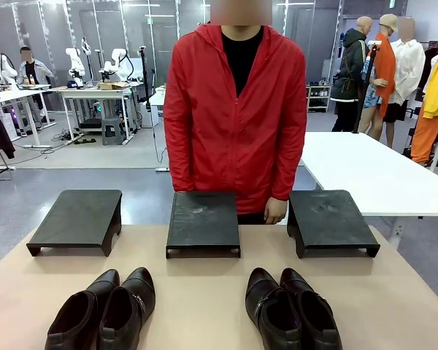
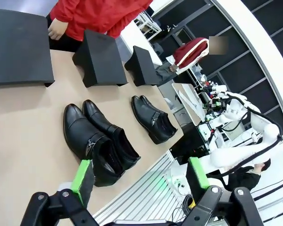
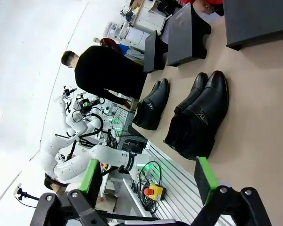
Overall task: Place the shoes on the stand as instructed by the person.
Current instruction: Pick up one pair of Shoes and place it on the Shoes Stand indicated by the person.
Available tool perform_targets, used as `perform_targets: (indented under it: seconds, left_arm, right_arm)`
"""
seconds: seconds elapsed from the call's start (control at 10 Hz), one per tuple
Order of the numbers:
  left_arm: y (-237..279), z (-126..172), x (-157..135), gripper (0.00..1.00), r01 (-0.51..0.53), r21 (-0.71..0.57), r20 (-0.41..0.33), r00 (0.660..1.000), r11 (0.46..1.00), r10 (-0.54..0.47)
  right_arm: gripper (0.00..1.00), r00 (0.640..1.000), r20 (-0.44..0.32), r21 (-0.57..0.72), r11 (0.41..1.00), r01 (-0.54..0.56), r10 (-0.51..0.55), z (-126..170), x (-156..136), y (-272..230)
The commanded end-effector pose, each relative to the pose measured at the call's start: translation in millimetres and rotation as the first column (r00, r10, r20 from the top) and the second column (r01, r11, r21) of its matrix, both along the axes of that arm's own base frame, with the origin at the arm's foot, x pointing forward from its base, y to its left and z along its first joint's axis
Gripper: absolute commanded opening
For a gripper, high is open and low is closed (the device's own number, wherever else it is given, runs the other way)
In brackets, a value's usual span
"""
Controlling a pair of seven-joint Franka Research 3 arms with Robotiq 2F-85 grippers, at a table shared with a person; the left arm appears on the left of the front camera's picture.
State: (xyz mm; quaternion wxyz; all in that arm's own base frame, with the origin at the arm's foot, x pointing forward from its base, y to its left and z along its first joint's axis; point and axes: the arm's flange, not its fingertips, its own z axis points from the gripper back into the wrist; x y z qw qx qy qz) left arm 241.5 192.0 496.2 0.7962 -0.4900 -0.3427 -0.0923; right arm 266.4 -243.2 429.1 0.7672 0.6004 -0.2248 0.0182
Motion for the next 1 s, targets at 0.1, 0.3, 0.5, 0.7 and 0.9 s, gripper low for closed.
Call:
perform_targets:
  seconds: [0.1, 0.3, 0.5, 0.7, 0.9]
  left_arm:
    - [1.9, 1.3, -2.2, 1.00, 0.002, -0.013, 0.017, 1.000, 1.000, -0.002]
    - [1.9, 1.3, -2.2, 1.00, 0.002, -0.013, 0.017, 1.000, 1.000, -0.002]
    - [1.9, 1.3, -2.2, 1.00, 0.002, -0.013, 0.017, 1.000, 1.000, -0.002]
    - [1.9, 1.3, -2.2, 1.00, 0.002, -0.013, 0.017, 1.000, 1.000, -0.002]
    - [1.9, 1.3, -2.2, 1.00, 0.002, -0.013, 0.017, 1.000, 1.000, -0.002]
  right_arm:
    - [1.00, 1.000, 0.012, 0.012, 1.000, -0.005, 0.004, 1.0, -0.2, -0.3]
    - [1.00, 1.000, 0.012, 0.012, 1.000, -0.005, 0.004, 1.0, -0.2, -0.3]
    - [1.00, 1.000, 0.012, 0.012, 1.000, -0.005, 0.004, 1.0, -0.2, -0.3]
    - [1.00, 1.000, 0.012, 0.012, 1.000, -0.005, 0.004, 1.0, -0.2, -0.3]
    - [1.00, 1.000, 0.012, 0.012, 1.000, -0.005, 0.004, 1.0, -0.2, -0.3]
